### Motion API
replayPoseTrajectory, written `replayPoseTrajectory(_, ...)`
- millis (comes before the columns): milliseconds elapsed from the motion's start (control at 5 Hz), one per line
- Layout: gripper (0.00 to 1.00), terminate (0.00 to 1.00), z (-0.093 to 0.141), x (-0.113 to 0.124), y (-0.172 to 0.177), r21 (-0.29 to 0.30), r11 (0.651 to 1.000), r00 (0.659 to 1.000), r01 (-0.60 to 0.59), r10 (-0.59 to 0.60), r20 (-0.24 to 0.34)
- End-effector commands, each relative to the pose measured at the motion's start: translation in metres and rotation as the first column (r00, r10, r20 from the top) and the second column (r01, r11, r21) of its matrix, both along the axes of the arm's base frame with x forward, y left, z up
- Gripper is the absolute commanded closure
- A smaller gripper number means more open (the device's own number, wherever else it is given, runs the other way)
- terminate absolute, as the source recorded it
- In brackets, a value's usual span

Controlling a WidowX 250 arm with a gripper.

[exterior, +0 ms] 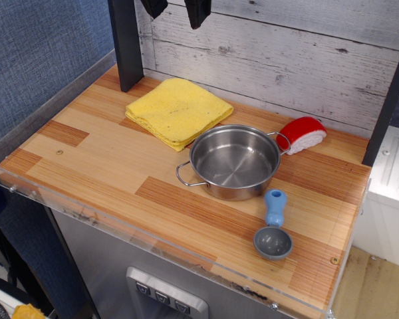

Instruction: Put the scoop onto the cloth.

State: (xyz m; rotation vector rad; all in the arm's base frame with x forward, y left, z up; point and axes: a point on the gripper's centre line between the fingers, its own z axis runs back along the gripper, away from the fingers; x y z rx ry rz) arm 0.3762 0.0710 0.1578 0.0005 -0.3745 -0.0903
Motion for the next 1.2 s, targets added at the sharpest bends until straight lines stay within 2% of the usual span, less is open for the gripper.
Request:
replayPoseTrajectory(0,0.00,0.00,0.000,0.000,0.000,0.000,1.000,1.000,0.000,0.000,0.000)
replayPoseTrajectory(400,0.00,0.00,-0.021,-0.013,-0.045,-0.027,0.999,0.999,0.037,-0.037,0.007)
replayPoseTrajectory(600,0.00,0.00,-0.025,-0.022,-0.069,-0.066,0.998,1.000,0.021,-0.020,0.007)
replayPoseTrajectory(800,0.00,0.00,-0.028,-0.043,-0.091,-0.091,0.996,1.000,-0.008,0.009,0.003)
replayPoseTrajectory(1000,0.00,0.00,-0.028,-0.068,-0.114,-0.108,0.990,0.996,-0.086,0.086,-0.010)
